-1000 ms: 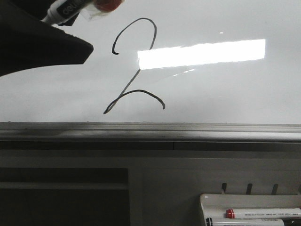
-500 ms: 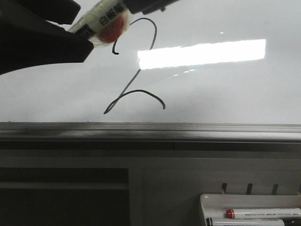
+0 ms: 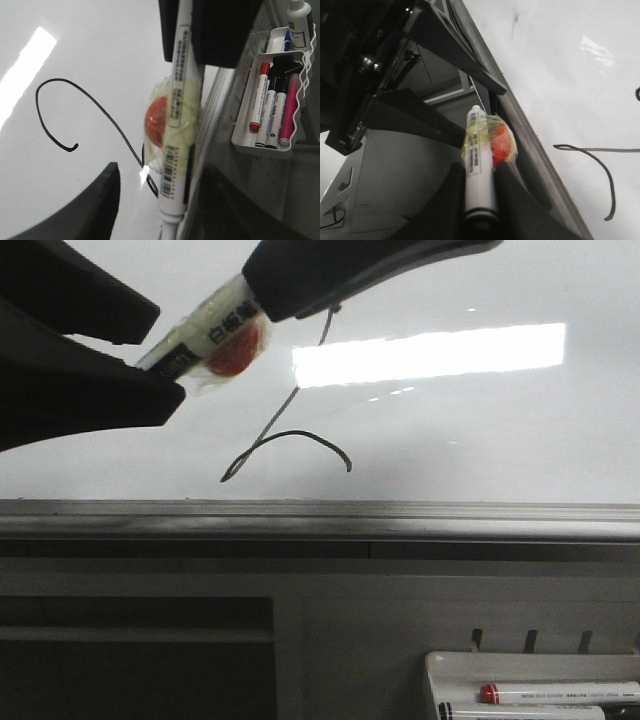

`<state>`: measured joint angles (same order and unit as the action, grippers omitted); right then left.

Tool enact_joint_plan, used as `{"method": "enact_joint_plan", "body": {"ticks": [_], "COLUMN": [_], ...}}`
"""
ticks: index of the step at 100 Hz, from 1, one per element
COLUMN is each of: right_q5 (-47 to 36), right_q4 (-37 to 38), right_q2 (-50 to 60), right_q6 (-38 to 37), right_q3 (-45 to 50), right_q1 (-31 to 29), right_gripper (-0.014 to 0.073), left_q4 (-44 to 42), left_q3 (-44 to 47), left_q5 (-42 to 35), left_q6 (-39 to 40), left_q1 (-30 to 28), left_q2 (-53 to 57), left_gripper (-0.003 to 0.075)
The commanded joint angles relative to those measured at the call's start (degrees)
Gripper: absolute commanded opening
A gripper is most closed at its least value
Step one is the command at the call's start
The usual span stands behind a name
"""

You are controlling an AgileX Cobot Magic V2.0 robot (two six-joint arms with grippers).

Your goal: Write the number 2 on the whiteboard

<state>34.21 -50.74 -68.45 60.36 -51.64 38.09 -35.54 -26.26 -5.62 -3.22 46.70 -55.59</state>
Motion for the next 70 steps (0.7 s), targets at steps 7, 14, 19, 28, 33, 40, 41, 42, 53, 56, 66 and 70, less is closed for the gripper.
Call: {"method": "enact_joint_plan", "body": {"ticks": [7,14,19,28,33,40,41,42,53,56,66,70], "right_q5": [-2.54,-3.25,-3.40,-3.40,-3.40,-3.80,-3.81,-3.81,-4.48,-4.58,-4.70,-5.16], "right_q4": [-2.01,-2.01,-2.01,-2.01,-2.01,-1.91,-1.91,-1.91,-1.91,-1.91,-1.91,-1.91], "right_q2": [1.00,1.00,1.00,1.00,1.00,1.00,1.00,1.00,1.00,1.00,1.00,1.00], "right_q6": [-0.01,-0.01,-0.01,-0.01,-0.01,-0.01,-0.01,-0.01,-0.01,-0.01,-0.01,-0.01], "right_q3": [-2.08,-2.08,-2.08,-2.08,-2.08,-2.08,-2.08,-2.08,-2.08,-2.08,-2.08,-2.08], "right_q1": [1.91,2.04,2.04,2.04,2.04,2.04,2.04,2.04,2.04,2.04,2.04,2.04], "right_gripper": [-0.0069,-0.0069,-0.0069,-0.0069,-0.0069,-0.0069,-0.0069,-0.0069,-0.0069,-0.0069,-0.0069,-0.0069], "left_q4": [1.11,1.11,1.11,2.42,3.34,3.61,3.61,3.61,3.61,3.61,3.61,3.61], "left_q3": [-1.61,-1.61,-1.61,-1.54,-1.54,-1.54,-1.54,-1.54,-1.54,-1.54,-1.54,-1.54], "left_q5": [-4.17,-4.17,-3.91,-3.58,-3.58,-3.58,-3.58,-3.58,-3.58,-3.58,-3.58,-3.58], "left_q6": [0.38,0.38,0.38,0.38,0.38,0.38,0.38,0.38,0.38,0.38,0.38,0.38], "left_q1": [0.34,0.34,0.34,0.34,0.34,0.34,0.34,0.34,0.34,0.34,0.34,0.34], "left_q2": [0.52,0.52,0.52,0.52,0.52,0.52,0.52,0.52,0.52,0.52,0.52,0.52], "left_gripper": [0.0331,0.0331,0.0331,0.0322,0.0295,0.0224,0.0206,0.0197,0.0048,0.0014,-0.0020,-0.0020]}}
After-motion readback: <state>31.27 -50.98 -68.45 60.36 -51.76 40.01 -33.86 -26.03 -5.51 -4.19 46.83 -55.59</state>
